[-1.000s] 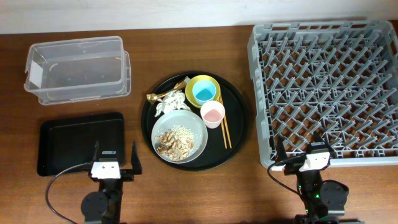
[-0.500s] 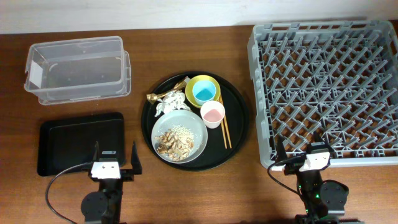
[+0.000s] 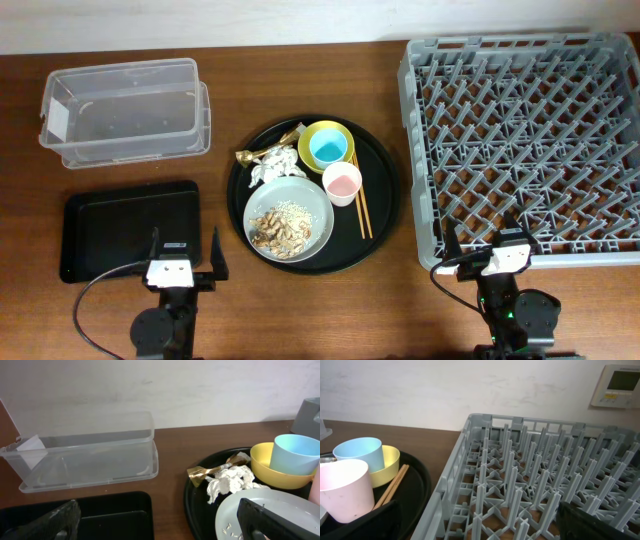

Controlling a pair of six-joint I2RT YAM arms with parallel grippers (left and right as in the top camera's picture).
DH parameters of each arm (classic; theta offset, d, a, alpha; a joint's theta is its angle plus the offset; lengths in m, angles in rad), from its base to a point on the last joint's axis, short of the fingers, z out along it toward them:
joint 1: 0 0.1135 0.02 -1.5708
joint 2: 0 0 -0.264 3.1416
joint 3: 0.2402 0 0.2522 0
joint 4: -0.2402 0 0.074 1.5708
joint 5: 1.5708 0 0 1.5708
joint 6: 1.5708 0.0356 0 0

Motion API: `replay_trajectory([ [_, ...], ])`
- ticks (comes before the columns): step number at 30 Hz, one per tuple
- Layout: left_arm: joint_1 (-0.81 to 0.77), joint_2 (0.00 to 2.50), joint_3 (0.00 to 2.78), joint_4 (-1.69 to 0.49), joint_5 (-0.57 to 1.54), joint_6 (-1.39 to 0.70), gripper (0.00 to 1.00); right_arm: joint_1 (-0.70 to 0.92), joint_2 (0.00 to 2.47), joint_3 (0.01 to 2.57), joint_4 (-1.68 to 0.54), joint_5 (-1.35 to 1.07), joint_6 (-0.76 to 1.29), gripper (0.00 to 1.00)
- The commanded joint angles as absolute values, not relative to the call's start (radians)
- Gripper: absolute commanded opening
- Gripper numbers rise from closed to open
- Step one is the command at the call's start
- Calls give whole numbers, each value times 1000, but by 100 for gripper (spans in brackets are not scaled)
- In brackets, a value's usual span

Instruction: Sort waste into correct bins and load items into the dishwasher rack

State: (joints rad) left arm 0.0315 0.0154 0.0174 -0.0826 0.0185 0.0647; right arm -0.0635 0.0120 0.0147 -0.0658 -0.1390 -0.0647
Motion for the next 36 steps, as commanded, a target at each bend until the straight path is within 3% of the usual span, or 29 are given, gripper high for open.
replay_trajectory([
  [1, 36, 5, 9, -83, 11, 84, 99, -57, 4, 6, -66, -134, -71, 98],
  [22, 36, 5, 9, -82, 13, 83, 99, -57, 6, 6, -66, -134, -71, 98],
  [29, 36, 5, 9, 94, 498, 50, 99, -57, 6, 6, -66, -134, -71, 98],
  [36, 36, 5, 9, 294, 531, 49, 99, -57, 6, 6, -66, -134, -71, 98],
])
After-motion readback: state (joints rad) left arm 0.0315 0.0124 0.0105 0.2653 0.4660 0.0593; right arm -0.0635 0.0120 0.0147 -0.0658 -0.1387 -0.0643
